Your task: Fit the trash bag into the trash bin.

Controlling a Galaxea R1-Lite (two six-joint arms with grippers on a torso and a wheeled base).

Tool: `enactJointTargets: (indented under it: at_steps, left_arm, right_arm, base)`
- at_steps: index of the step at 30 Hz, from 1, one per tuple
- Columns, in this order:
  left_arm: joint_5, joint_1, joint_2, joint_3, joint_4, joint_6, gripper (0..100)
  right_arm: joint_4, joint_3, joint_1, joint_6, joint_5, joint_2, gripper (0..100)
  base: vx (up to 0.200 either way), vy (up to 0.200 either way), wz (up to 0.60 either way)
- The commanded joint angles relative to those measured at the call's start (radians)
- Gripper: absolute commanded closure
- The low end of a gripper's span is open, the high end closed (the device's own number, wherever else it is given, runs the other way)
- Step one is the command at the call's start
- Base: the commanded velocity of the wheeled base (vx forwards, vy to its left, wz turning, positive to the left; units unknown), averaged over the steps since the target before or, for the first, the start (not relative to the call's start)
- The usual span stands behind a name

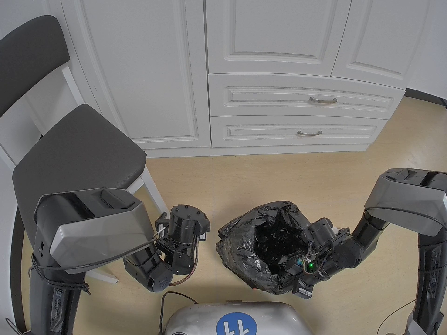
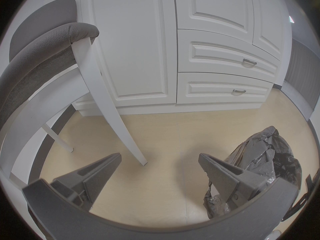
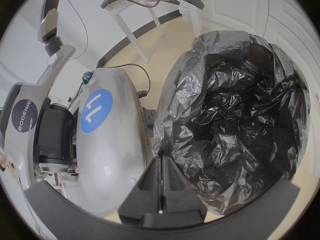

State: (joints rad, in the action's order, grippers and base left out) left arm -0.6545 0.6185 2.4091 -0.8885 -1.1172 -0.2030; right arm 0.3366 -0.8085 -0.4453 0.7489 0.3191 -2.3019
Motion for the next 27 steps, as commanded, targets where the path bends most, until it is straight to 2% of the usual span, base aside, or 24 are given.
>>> enactJointTargets:
  at_steps: [1, 10, 17, 27]
  left_arm:
    - [-0.001, -0.002, 0.001, -0.001, -0.012, 0.0, 0]
    - [-0.001, -0.005, -0.004, -0.003, -0.019, 0.002, 0]
    - [-0.001, -0.011, -0.008, -0.009, -0.019, 0.002, 0]
    - [-0.001, -0.017, -0.013, -0.026, -0.019, 0.004, 0]
  right_arm:
    - [0.001, -0.015, 0.034, 0.001, 0.0, 0.006, 100]
    - [0.001, -0.055, 0.114, 0.001, 0.0, 0.018, 100]
    - [-0.001, -0.127, 0.231, 0.001, 0.011, 0.024, 100]
    - [-0.011, -0.192, 0.346, -0.005, 0.087, 0.056, 100]
  base:
    - [0.0, 0.0, 0.0]
    - [0.0, 0.0, 0.0]
    - [0.0, 0.0, 0.0]
    - [0.0, 0.0, 0.0]
